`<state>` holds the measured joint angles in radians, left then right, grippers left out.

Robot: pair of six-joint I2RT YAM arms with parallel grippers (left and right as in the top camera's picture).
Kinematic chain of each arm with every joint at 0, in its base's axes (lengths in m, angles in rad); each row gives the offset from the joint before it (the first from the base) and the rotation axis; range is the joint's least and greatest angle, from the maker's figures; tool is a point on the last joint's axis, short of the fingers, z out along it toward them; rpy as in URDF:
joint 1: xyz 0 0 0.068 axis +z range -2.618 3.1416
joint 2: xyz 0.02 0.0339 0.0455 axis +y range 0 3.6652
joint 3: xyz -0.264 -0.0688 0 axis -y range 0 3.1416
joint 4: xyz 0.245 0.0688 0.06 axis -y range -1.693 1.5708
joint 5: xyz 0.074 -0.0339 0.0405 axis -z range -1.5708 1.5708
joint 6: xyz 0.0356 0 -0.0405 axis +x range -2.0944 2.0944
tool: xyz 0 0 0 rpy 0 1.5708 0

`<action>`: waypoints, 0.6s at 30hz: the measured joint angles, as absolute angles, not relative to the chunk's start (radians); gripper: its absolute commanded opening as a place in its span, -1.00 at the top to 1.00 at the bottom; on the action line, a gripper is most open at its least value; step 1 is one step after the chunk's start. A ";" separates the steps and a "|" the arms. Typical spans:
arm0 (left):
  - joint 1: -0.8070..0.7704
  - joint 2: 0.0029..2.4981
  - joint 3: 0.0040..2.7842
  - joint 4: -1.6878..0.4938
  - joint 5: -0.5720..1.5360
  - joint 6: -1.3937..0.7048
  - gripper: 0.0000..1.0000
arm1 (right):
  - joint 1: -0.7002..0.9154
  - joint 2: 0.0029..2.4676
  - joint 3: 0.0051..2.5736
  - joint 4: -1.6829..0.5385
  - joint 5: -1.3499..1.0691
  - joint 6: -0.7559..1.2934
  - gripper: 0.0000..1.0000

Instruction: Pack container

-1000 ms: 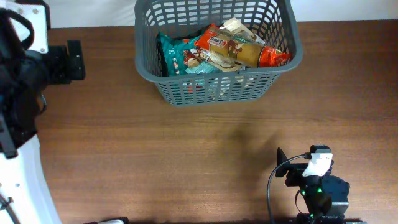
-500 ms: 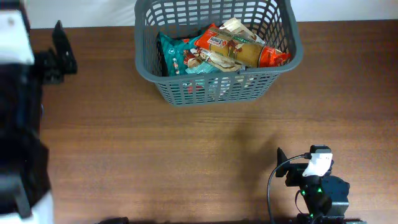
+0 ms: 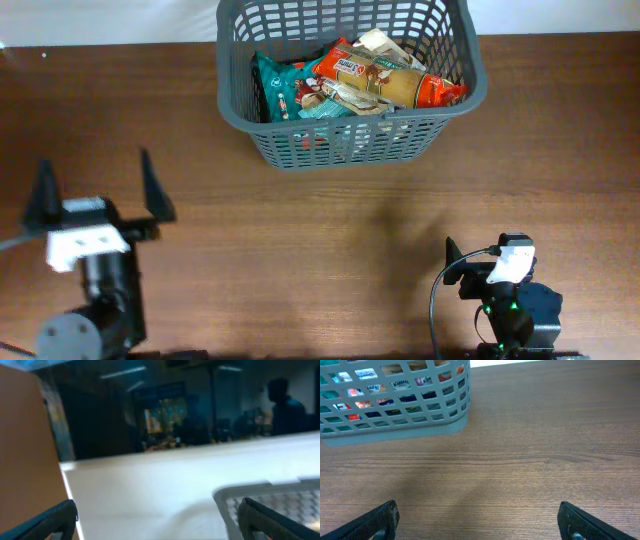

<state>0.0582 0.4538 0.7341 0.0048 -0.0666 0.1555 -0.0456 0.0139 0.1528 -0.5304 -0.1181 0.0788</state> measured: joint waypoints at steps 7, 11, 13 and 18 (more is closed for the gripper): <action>0.022 0.289 0.472 0.011 -0.064 0.155 -0.98 | -0.046 0.014 0.153 -0.530 -0.118 0.080 -0.98; 0.020 0.225 0.349 0.036 -0.064 0.155 -0.99 | -0.046 0.014 0.153 -0.530 -0.118 0.080 -0.98; 0.017 0.191 0.297 0.047 -0.064 0.155 -0.98 | -0.046 0.014 0.153 -0.530 -0.118 0.078 -0.98; 0.013 0.093 0.187 0.055 -0.064 0.155 -0.99 | -0.046 0.014 0.153 -0.530 -0.118 0.079 -0.98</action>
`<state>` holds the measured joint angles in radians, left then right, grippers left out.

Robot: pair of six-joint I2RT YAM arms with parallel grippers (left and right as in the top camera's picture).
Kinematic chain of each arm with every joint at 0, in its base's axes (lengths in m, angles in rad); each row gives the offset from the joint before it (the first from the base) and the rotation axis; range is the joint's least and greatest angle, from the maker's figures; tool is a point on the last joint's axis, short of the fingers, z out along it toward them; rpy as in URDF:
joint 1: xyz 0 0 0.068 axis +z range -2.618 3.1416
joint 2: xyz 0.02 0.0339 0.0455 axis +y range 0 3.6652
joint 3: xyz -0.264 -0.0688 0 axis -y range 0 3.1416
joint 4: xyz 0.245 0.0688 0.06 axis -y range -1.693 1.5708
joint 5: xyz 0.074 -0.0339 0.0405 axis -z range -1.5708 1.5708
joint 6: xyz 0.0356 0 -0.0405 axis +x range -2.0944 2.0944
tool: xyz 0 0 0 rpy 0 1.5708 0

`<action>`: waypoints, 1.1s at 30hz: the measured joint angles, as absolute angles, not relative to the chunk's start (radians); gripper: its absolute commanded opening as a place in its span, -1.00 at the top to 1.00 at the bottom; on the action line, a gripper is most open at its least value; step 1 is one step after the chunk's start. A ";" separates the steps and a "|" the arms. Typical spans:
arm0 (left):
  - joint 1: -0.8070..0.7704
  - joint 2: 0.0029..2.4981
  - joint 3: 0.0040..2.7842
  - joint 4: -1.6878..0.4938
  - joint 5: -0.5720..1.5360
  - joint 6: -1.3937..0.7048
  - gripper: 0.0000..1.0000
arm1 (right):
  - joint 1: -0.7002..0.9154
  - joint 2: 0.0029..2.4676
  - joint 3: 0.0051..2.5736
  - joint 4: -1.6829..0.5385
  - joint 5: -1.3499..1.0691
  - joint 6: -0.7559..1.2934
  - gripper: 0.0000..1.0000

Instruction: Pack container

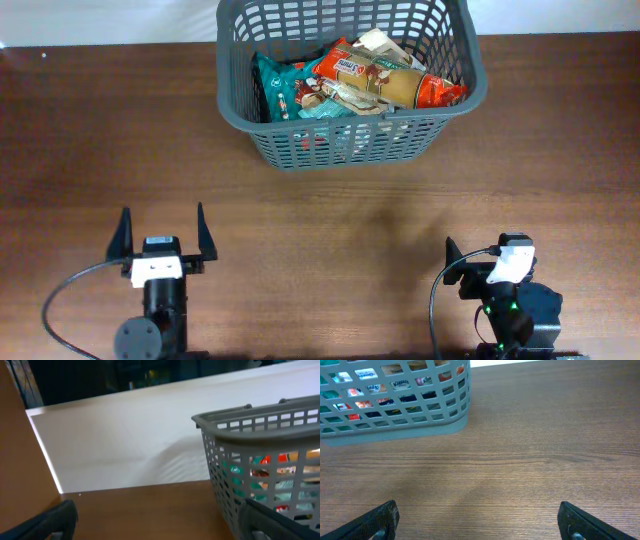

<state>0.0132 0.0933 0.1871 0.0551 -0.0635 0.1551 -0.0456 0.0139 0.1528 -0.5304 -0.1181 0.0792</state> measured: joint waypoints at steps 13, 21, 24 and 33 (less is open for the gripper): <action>0.013 0.015 0.022 -0.006 -0.064 0.155 -0.98 | -0.046 0.014 0.153 -0.530 -0.118 0.079 -0.98; 0.013 0.015 0.015 -0.079 -0.064 0.155 -0.99 | -0.046 0.014 0.153 -0.530 -0.118 0.080 -0.98; 0.013 0.015 0.015 -0.079 -0.064 0.155 -0.98 | -0.046 0.014 0.153 -0.530 -0.118 0.079 -0.98; 0.013 0.015 0.015 -0.079 -0.064 0.155 -0.98 | -0.046 0.014 0.153 -0.530 -0.118 0.079 -0.98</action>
